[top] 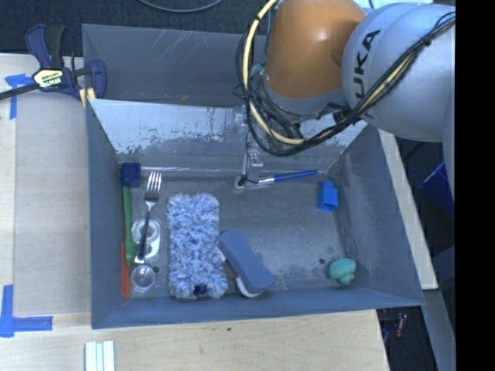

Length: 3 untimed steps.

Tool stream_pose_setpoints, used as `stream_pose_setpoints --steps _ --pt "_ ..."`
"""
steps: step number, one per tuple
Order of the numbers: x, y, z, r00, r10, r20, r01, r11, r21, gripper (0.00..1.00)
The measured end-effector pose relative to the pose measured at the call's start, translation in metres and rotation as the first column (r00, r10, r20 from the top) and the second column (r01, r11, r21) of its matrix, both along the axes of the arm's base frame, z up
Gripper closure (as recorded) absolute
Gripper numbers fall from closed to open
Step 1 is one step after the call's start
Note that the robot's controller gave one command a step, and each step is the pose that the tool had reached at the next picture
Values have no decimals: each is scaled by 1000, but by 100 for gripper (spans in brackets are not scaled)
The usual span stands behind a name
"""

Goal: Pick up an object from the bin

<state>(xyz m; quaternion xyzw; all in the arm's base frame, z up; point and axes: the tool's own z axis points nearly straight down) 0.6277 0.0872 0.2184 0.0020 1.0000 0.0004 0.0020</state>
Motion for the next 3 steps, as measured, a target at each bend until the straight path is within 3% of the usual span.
stream_pose_setpoints --steps 1,2,3 --pt "0 0 0 1000 0 0 0 1000 0 0" --pt "-27 34 -72 1000 -15 -1 15 1000 1 0" --pt "-25 50 -72 1000 2 11 -2 1000 1 0"
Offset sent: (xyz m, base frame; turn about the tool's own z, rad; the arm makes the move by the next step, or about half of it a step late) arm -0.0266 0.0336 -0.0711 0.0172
